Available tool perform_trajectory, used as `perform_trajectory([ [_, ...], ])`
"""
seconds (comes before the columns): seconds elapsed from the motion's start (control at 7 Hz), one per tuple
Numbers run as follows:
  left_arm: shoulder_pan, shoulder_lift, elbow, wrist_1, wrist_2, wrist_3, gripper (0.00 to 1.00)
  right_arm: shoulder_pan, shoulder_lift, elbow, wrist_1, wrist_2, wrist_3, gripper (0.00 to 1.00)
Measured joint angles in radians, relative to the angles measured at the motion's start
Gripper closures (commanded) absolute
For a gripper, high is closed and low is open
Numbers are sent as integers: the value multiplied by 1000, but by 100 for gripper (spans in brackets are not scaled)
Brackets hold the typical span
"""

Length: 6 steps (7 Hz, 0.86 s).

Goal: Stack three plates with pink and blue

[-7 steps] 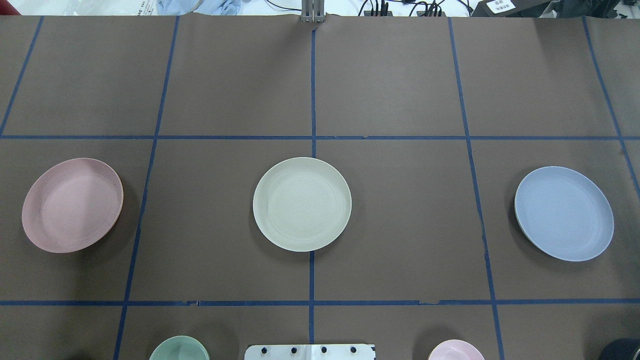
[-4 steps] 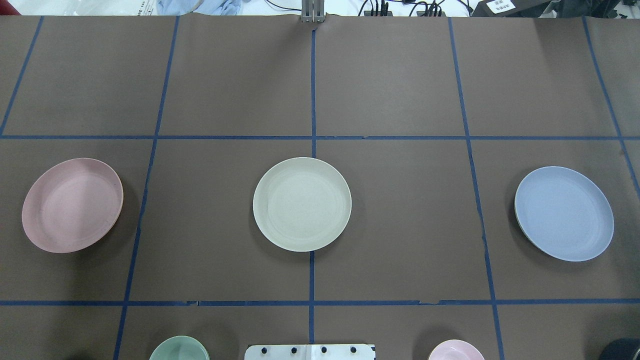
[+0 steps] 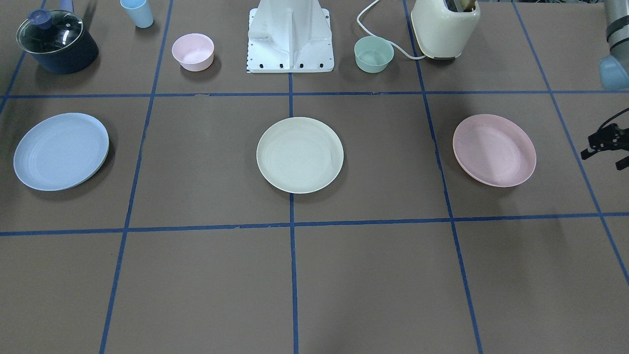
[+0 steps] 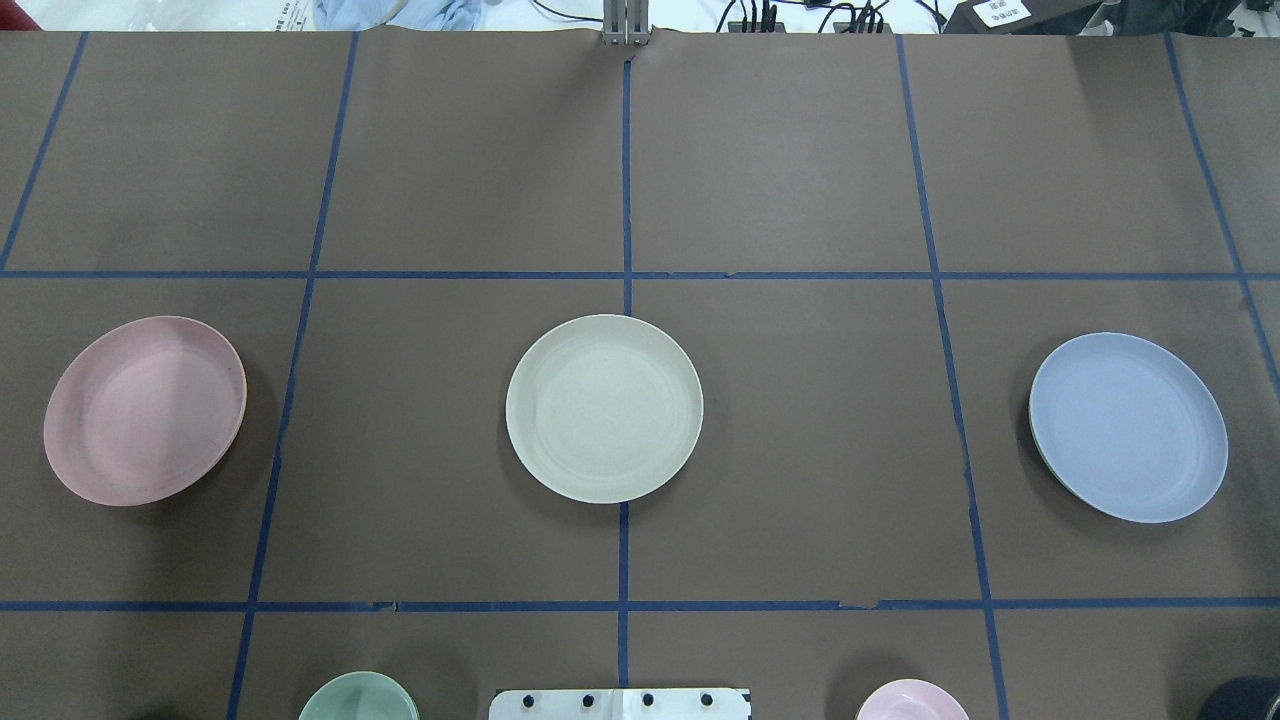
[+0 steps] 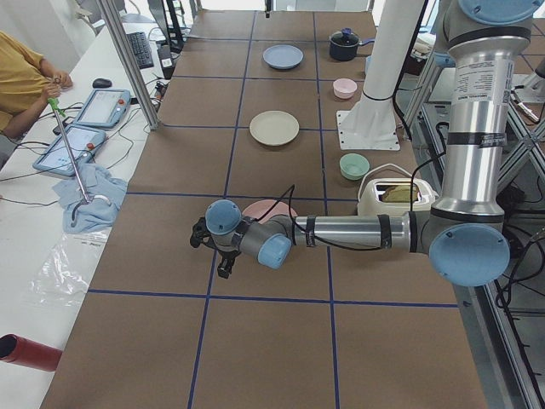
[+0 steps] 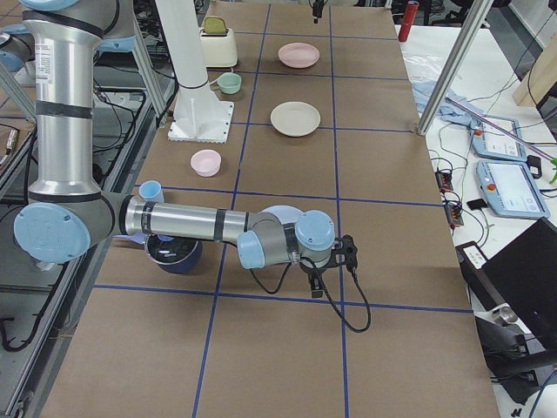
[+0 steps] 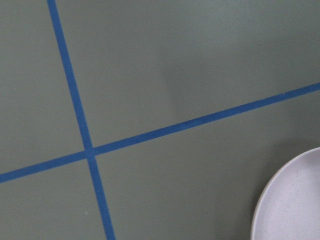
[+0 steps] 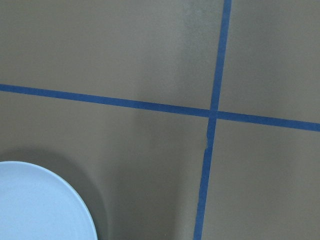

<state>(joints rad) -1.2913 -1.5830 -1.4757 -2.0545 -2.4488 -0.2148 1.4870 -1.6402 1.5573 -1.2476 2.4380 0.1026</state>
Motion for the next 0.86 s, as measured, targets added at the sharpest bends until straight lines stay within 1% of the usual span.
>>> perform_trajectory([
  [0.29, 91, 4, 11, -22, 4, -52, 3, -1, -1, 1, 7, 25, 1, 0],
  [0.57, 147, 4, 27, -38, 1, -62, 16, -2, -1, 1, 8, 51, 2, 0],
  [0.71, 164, 4, 35, -38, 0, -64, 27, -2, -1, 0, 7, 60, 3, 0],
  [0.86, 176, 5, 40, -37, -1, -65, 67, -2, -1, 0, 7, 65, 3, 0],
])
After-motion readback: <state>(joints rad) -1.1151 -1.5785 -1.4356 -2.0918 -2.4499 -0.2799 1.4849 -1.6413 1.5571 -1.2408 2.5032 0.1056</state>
